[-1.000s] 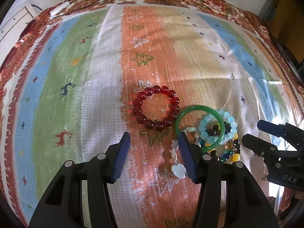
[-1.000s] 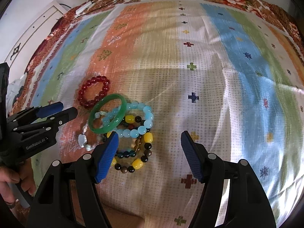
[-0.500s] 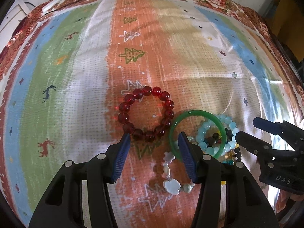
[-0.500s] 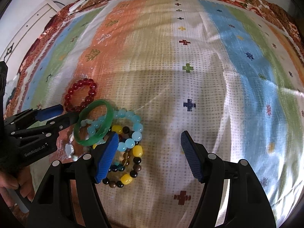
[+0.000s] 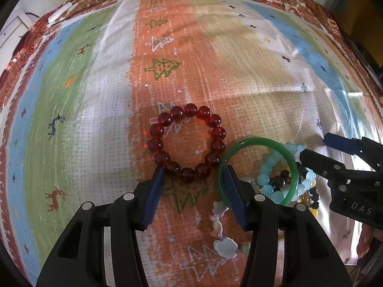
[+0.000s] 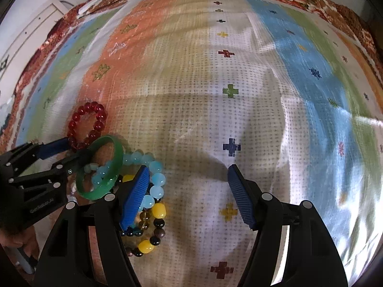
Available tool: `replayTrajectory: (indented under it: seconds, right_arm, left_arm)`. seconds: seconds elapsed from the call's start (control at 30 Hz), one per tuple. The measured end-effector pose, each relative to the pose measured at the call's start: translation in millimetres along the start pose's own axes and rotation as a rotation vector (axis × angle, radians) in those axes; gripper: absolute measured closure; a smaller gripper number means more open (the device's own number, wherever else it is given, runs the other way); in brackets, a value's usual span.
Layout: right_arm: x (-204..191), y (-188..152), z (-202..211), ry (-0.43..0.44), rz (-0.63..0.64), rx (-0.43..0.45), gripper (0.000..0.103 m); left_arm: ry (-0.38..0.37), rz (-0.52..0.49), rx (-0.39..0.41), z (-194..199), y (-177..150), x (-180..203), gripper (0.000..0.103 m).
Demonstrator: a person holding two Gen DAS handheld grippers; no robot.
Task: Organize jewelry
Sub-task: 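Grasp the green jade bangle with the left tool while the right grasps the light blue bracelet, then lift the green bangle with the left tool while the right lifts the blue bracelet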
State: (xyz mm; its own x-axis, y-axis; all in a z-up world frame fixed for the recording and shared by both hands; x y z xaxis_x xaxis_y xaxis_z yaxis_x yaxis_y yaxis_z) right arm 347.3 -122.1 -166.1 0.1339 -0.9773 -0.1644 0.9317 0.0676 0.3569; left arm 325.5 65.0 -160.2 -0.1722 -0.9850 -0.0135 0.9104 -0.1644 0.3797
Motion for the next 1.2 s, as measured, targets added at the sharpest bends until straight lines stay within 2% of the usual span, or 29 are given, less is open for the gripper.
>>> replayTrajectory:
  seconds: [0.07, 0.17, 0.23, 0.3, 0.33, 0.7, 1.2]
  right_arm:
    - [-2, 1, -1, -0.018, 0.008, 0.008, 0.044]
    - [-2, 2, -1, -0.014, 0.007, 0.005, 0.060]
    - [-2, 1, -1, -0.030, 0.017, 0.006, 0.077]
    - [-2, 0, -2, -0.054, 0.036, 0.013, 0.088]
    - [-1, -1, -2, -0.051, 0.036, 0.013, 0.090]
    - [-4, -4, 14, -0.012, 0.056, 0.030, 0.091]
    - [-11, -14, 47, 0.035, 0.063, 0.070, 0.091]
  left_arm:
    - [0.008, -0.004, -0.005, 0, 0, -2, 0.059]
    - [0.006, -0.002, -0.012, 1, -1, -5, 0.072]
    - [0.011, 0.002, -0.017, 1, -2, -7, 0.085]
    - [0.029, 0.003, -0.022, 1, -3, -9, 0.091]
    - [0.024, 0.007, -0.020, 1, -3, -11, 0.093]
    - [0.011, 0.034, -0.015, 11, -6, -14, 0.096]
    - [0.006, 0.056, 0.057, 53, -11, -14, 0.096]
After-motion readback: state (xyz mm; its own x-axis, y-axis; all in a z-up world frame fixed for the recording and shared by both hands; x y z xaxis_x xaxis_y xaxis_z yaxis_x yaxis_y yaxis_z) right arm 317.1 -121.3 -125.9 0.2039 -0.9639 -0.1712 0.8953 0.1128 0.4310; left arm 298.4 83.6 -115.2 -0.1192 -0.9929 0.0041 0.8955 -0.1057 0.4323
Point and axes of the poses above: each gripper's, at about its wrist camera, not at the fingertips, and z roughly against the way its jaws point, x to its right, y to its top, the point moved 2 cm from there along -z, roughly the way its jaws point, and after that the axes turned 12 degrees about -z, right-handed, at the moved point
